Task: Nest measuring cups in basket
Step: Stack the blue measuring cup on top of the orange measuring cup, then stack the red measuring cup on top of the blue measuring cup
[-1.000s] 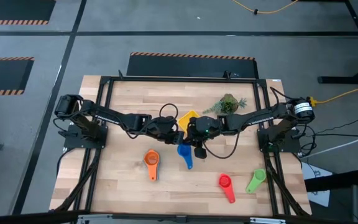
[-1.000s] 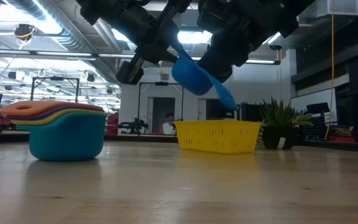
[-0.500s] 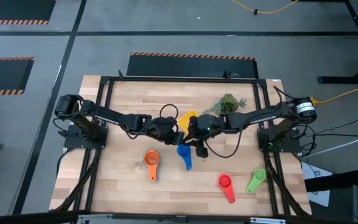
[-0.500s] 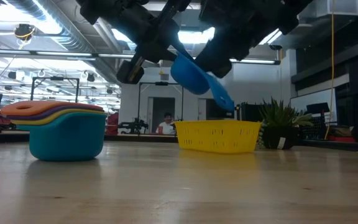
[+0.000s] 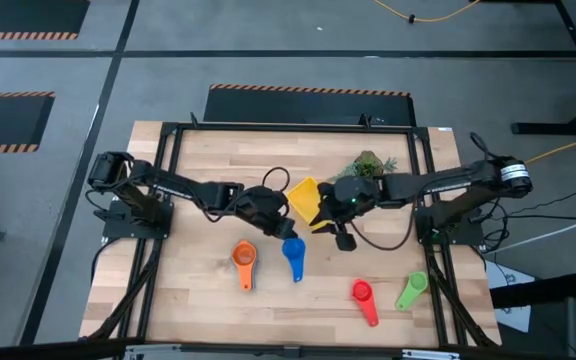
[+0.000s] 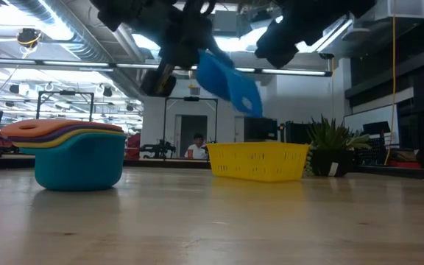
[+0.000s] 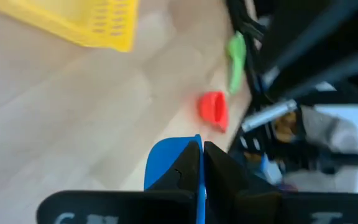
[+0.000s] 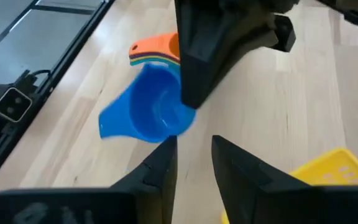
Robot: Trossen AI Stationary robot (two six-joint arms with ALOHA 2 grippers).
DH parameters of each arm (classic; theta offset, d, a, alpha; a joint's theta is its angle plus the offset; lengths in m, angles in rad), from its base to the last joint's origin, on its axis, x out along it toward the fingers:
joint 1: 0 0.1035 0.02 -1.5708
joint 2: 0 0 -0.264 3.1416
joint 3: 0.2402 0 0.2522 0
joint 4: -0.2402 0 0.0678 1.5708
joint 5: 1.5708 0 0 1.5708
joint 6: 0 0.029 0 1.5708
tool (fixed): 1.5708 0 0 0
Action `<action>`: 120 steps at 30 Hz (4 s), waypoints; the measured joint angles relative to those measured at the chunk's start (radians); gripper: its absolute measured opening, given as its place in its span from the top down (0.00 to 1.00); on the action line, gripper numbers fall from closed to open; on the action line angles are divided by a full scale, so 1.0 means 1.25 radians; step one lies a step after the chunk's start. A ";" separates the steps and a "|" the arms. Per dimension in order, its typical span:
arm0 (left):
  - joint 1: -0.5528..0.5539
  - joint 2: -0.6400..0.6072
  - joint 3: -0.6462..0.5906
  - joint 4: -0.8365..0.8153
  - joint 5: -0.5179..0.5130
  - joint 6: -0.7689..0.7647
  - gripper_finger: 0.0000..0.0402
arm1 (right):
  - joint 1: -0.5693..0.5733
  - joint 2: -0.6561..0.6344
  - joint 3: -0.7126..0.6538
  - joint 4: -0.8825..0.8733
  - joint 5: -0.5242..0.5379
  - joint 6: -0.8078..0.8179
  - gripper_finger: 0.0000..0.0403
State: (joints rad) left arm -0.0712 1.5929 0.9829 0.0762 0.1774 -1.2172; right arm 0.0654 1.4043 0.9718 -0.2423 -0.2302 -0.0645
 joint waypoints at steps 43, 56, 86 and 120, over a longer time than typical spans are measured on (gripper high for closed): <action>0.008 -0.196 -0.019 -0.349 0.257 0.320 0.99 | 0.000 -0.016 -0.001 -0.096 0.000 0.003 0.74; -0.004 -0.203 -0.218 -0.023 0.271 0.173 0.99 | 0.000 -0.016 -0.001 -0.097 0.000 0.003 0.74; -0.006 -0.410 -0.555 0.289 0.108 -0.052 0.99 | 0.000 -0.016 -0.002 -0.092 0.000 0.003 0.74; -0.006 -0.409 -0.555 0.232 0.033 -0.037 0.73 | 0.000 -0.016 -0.001 -0.092 0.001 0.003 0.74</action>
State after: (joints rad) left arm -0.0788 1.0814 0.2890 0.3661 0.2185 -1.2639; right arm 0.0654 1.3846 0.9703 -0.3573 -0.2295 -0.0612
